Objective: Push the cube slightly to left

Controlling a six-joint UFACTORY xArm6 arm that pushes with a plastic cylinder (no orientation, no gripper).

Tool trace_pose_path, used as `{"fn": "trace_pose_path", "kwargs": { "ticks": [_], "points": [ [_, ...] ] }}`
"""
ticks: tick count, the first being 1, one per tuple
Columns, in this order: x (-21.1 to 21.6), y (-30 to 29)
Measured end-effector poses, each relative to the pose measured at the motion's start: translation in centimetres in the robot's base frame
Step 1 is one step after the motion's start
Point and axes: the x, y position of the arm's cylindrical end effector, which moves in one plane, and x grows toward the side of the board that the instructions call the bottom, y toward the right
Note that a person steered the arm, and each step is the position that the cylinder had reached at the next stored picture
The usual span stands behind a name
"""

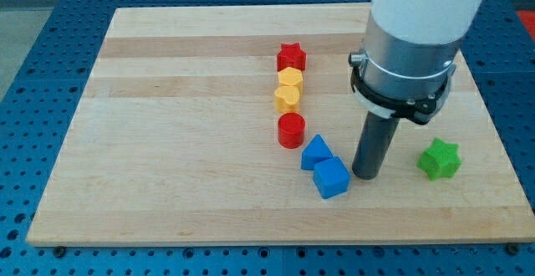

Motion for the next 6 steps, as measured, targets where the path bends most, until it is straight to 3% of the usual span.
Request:
{"fn": "trace_pose_path", "kwargs": {
  "ticks": [6],
  "points": [
    [0.8,-7.4]
  ]
}}
